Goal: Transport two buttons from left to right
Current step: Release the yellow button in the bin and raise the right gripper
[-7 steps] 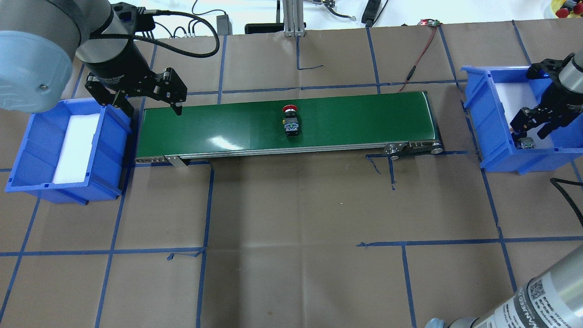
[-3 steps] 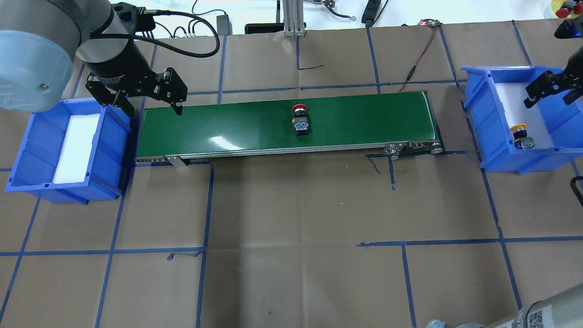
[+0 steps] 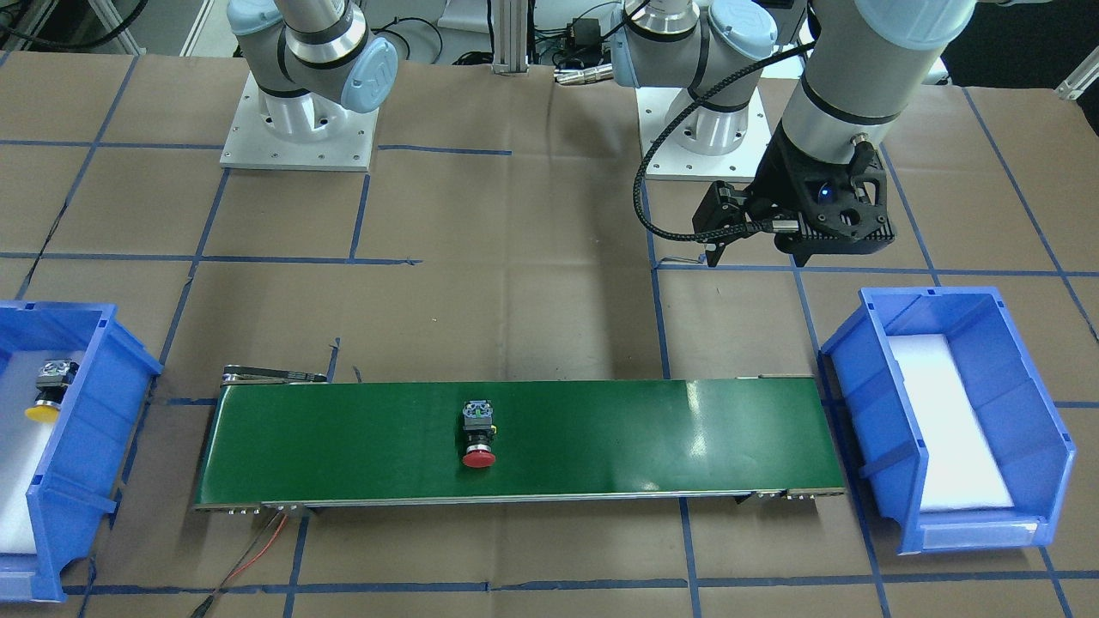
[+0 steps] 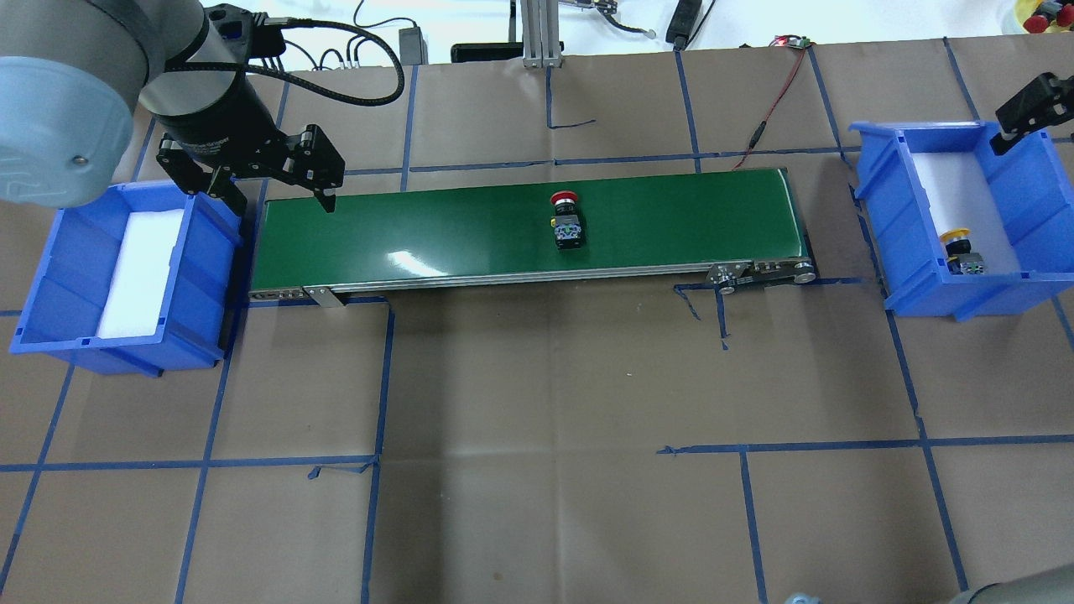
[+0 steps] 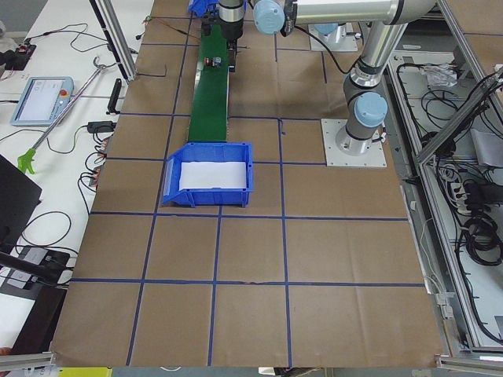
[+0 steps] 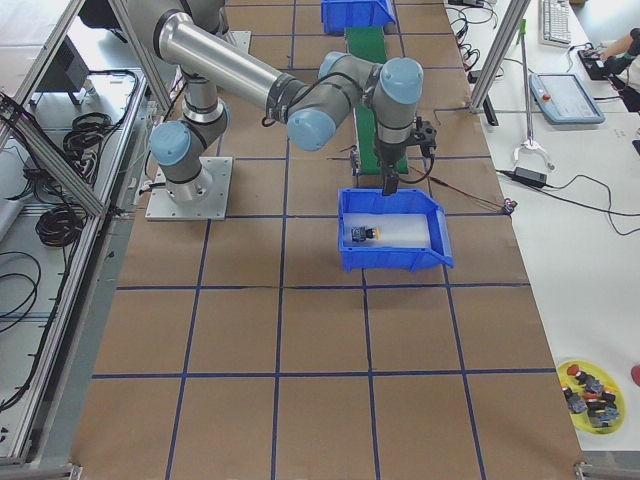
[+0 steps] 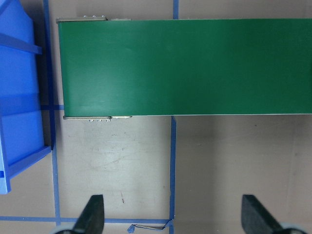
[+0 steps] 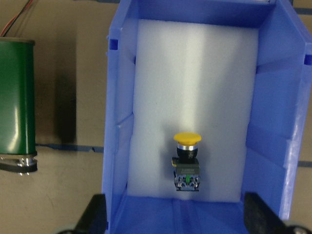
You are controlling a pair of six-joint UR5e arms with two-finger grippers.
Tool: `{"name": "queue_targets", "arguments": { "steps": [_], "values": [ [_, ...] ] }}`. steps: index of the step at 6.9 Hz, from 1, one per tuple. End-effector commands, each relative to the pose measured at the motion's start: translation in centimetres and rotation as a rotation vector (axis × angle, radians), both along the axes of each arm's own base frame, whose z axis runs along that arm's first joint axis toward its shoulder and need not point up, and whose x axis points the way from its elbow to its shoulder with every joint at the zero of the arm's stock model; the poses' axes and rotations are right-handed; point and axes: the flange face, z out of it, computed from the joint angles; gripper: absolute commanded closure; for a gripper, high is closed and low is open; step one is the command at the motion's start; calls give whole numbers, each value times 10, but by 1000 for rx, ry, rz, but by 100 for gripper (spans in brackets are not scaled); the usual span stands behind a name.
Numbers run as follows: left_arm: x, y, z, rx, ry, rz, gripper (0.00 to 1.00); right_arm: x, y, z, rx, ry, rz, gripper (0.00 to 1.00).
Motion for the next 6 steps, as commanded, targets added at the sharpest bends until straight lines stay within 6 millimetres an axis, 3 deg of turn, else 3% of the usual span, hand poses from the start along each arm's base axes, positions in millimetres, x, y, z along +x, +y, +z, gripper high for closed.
{"name": "queue_targets", "arguments": {
  "steps": [1,3,4,6],
  "values": [
    [0,0,0,0,0,-2,0,79,-9,36,48,-19,-85,0],
    [1,0,0,0,0,0,0,193,-19,39,13,41,39,0],
    [1,0,0,0,0,-2,0,222,-22,42,-29,47,0,0],
    [1,0,0,0,0,-2,0,239,-19,41,-24,40,-76,0]
  ]
}}
